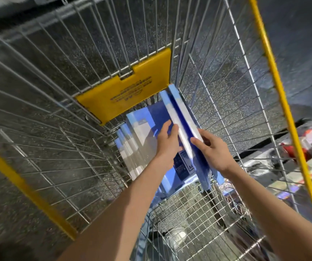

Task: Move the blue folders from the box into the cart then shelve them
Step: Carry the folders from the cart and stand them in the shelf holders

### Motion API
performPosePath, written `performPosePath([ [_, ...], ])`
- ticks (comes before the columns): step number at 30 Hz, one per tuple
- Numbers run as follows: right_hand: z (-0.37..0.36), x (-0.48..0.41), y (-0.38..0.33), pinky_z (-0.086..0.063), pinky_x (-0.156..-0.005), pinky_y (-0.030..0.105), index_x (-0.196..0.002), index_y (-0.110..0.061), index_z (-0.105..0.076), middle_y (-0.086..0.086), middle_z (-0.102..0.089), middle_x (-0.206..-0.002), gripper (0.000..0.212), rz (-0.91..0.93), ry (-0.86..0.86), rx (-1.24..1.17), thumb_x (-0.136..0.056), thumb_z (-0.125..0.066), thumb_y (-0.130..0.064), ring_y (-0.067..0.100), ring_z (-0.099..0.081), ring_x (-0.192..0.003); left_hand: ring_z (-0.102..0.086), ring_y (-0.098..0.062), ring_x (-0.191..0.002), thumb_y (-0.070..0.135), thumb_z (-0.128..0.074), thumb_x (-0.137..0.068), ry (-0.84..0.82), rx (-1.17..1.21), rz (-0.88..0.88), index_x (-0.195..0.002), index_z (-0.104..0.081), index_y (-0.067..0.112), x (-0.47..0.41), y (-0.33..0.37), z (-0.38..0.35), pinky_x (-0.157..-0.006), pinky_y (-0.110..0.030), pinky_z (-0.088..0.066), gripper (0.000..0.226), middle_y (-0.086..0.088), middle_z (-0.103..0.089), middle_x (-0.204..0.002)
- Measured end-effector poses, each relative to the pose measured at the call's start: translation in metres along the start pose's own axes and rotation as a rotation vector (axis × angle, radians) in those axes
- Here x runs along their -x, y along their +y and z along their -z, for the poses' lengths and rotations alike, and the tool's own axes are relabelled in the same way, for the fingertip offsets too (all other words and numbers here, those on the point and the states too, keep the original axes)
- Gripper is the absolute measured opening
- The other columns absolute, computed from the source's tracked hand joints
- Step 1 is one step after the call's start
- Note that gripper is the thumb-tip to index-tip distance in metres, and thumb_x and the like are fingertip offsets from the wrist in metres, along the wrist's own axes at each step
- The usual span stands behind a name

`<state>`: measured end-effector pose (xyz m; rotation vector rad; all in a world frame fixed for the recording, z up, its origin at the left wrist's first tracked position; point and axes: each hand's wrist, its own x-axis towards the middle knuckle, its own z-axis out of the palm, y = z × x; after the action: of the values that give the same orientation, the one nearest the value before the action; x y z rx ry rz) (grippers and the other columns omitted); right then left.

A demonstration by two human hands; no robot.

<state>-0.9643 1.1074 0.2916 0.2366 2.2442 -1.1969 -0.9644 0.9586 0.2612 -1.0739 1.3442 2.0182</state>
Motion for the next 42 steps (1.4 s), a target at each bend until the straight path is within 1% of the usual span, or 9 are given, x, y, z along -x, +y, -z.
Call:
performPosePath([
  [8,0.004,-0.003,0.005,-0.052,-0.099,0.037,-0.133,-0.026,-0.06,-0.01,-0.07,-0.121,0.057,-0.021,0.01,0.026,-0.084,-0.064,-0.055,0.009,-0.066,-0.11,-0.064,-0.033,-0.112,0.033,-0.047,-0.106,-0.067,-0.066,-0.025,-0.104,-0.052,0.045,-0.002,0.007,-0.003,-0.087,-0.048,-0.059,0.013,-0.01,-0.061,-0.128],
  [11,0.002,-0.002,0.003,-0.053,-0.093,0.032,-0.139,-0.035,-0.055,-0.009,-0.069,-0.122,0.055,-0.021,0.009,0.171,-0.09,-0.06,-0.059,0.009,-0.067,-0.102,-0.065,-0.035,-0.112,0.03,-0.048,-0.106,-0.097,-0.03,-0.034,-0.107,-0.05,0.042,0.004,0.01,-0.005,-0.074,-0.036,-0.058,0.011,-0.014,-0.063,-0.125],
  [15,0.001,0.011,-0.016,-0.052,-0.097,0.054,-0.123,-0.028,-0.068,0.007,-0.062,-0.136,0.057,-0.101,-0.07,-0.039,-0.09,-0.05,-0.07,0.019,-0.067,-0.11,-0.066,-0.034,-0.112,0.037,-0.053,-0.104,-0.159,-0.012,-0.063,-0.124,-0.049,0.038,0.013,0.016,0.0,-0.081,-0.038,-0.058,0.021,-0.012,-0.066,-0.125],
  [18,0.002,0.026,-0.041,-0.053,-0.089,0.054,-0.113,-0.018,-0.072,0.022,-0.07,-0.112,0.049,-0.14,-0.075,-0.165,-0.099,-0.045,-0.056,0.03,-0.07,-0.089,-0.067,-0.034,-0.102,0.039,-0.054,-0.103,-0.208,-0.037,-0.118,-0.129,-0.051,0.035,0.024,0.026,0.004,-0.081,-0.038,-0.055,0.027,-0.011,-0.067,-0.119],
  [22,0.007,0.048,-0.066,-0.058,-0.08,0.032,-0.118,-0.018,-0.071,-0.004,-0.077,-0.098,0.037,-0.09,0.009,-0.269,-0.102,-0.048,-0.041,0.01,-0.072,-0.087,-0.053,-0.026,-0.082,0.034,-0.054,-0.103,-0.286,-0.062,-0.232,-0.128,-0.053,0.029,0.051,0.048,0.004,-0.063,-0.03,-0.048,0.025,-0.012,-0.057,-0.098],
  [24,0.01,0.063,-0.077,-0.057,-0.076,0.029,-0.12,-0.014,-0.071,0.001,-0.076,-0.107,0.033,-0.07,0.042,-0.359,-0.102,-0.05,-0.032,0.012,-0.071,-0.094,-0.051,-0.027,-0.081,0.03,-0.055,-0.104,-0.317,-0.094,-0.285,-0.129,-0.053,0.025,0.068,0.062,0.005,-0.062,-0.03,-0.048,0.026,-0.014,-0.056,-0.097],
  [31,0.016,0.105,-0.08,-0.051,-0.102,0.048,-0.13,-0.008,-0.064,0.007,-0.062,-0.137,0.051,-0.023,0.057,-0.578,-0.086,-0.069,-0.032,0.027,-0.061,-0.123,-0.07,-0.023,-0.082,0.023,-0.052,-0.105,-0.435,-0.181,-0.419,-0.11,-0.054,0.036,0.136,0.074,0.015,-0.068,-0.036,-0.06,0.014,-0.016,-0.07,-0.102],
  [38,0.023,0.145,-0.082,-0.05,-0.104,0.046,-0.133,-0.015,-0.063,0.005,-0.069,-0.126,0.044,0.065,0.005,-0.617,-0.089,-0.068,-0.021,0.028,-0.062,-0.121,-0.064,-0.013,-0.062,0.017,-0.05,-0.105,-0.48,-0.234,-0.509,-0.126,-0.049,0.019,0.178,0.066,0.023,-0.059,-0.022,-0.054,0.021,-0.001,-0.07,-0.078],
  [42,0.03,0.172,-0.083,-0.05,-0.099,0.04,-0.132,-0.013,-0.064,0.005,-0.071,-0.122,0.047,0.102,0.007,-0.634,-0.085,-0.069,-0.019,0.014,-0.07,-0.095,-0.057,0.001,-0.049,0.014,-0.048,-0.106,-0.503,-0.275,-0.536,-0.137,-0.043,0.011,0.204,0.056,0.021,-0.054,-0.016,-0.051,0.031,0.011,-0.065,-0.061],
])
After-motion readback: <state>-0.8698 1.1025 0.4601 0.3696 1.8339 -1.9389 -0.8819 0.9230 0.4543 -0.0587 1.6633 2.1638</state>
